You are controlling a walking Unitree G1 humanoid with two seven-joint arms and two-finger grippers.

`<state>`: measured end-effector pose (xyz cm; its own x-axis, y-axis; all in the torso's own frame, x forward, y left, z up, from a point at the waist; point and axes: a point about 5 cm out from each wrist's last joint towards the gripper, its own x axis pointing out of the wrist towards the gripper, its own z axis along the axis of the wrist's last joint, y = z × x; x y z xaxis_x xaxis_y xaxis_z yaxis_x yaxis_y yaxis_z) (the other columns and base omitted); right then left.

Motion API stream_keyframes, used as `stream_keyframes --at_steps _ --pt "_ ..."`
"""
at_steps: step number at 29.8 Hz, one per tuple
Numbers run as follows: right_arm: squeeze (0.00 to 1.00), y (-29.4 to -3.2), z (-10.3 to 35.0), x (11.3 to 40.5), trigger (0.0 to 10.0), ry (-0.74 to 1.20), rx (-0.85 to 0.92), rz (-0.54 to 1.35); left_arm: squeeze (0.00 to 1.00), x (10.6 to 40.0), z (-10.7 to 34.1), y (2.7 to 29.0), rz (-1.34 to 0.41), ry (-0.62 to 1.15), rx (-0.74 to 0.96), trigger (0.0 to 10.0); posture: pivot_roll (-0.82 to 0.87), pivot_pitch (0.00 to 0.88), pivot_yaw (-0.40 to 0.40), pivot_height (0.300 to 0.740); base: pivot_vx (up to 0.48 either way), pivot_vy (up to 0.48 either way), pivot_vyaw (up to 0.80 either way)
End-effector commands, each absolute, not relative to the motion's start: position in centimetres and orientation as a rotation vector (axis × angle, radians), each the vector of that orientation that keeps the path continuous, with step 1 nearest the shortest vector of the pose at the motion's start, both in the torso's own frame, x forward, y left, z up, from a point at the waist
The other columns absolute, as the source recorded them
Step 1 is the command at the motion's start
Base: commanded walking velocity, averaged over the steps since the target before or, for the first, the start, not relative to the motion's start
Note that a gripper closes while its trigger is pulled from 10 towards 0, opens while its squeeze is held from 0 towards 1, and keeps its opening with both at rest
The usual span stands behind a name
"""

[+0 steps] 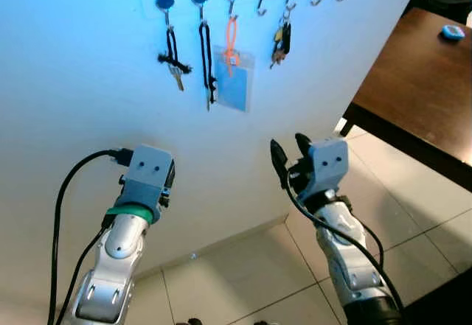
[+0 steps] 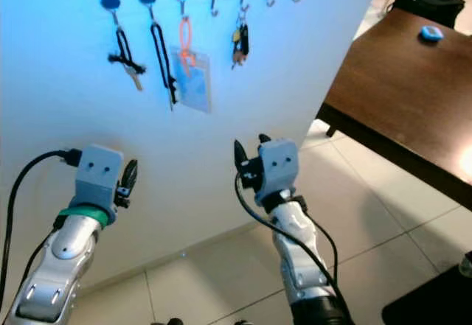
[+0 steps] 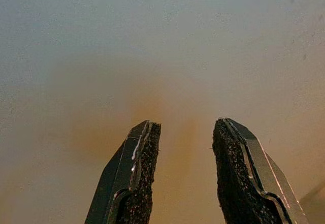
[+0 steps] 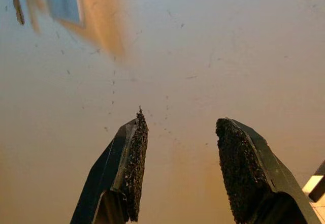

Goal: Hang keys on a hook

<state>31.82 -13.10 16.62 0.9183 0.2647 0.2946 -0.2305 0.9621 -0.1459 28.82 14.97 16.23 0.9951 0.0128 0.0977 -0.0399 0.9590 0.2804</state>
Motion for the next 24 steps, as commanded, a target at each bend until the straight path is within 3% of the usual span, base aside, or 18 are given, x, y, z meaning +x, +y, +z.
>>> stream_keyframes --at_steps 1,14,24 --pt "0.00 -12.8 16.0 31.5 10.0 -0.304 -0.123 0.267 0.00 28.7 15.6 14.9 0.033 -0.082 0.288 10.0 -0.07 0.107 0.075 0.740 0.000 0.000 0.00" --pt "0.00 -12.5 15.2 31.6 10.0 -0.322 -0.169 0.246 0.00 29.2 14.5 14.2 0.050 -0.104 0.276 10.0 -0.10 0.065 0.066 0.740 0.000 0.000 0.00" --pt "0.00 -12.0 14.1 32.0 10.0 -0.304 -0.179 0.236 0.00 29.2 12.9 14.1 0.040 -0.093 0.293 10.0 -0.10 0.000 0.087 0.740 -0.270 0.000 0.00"
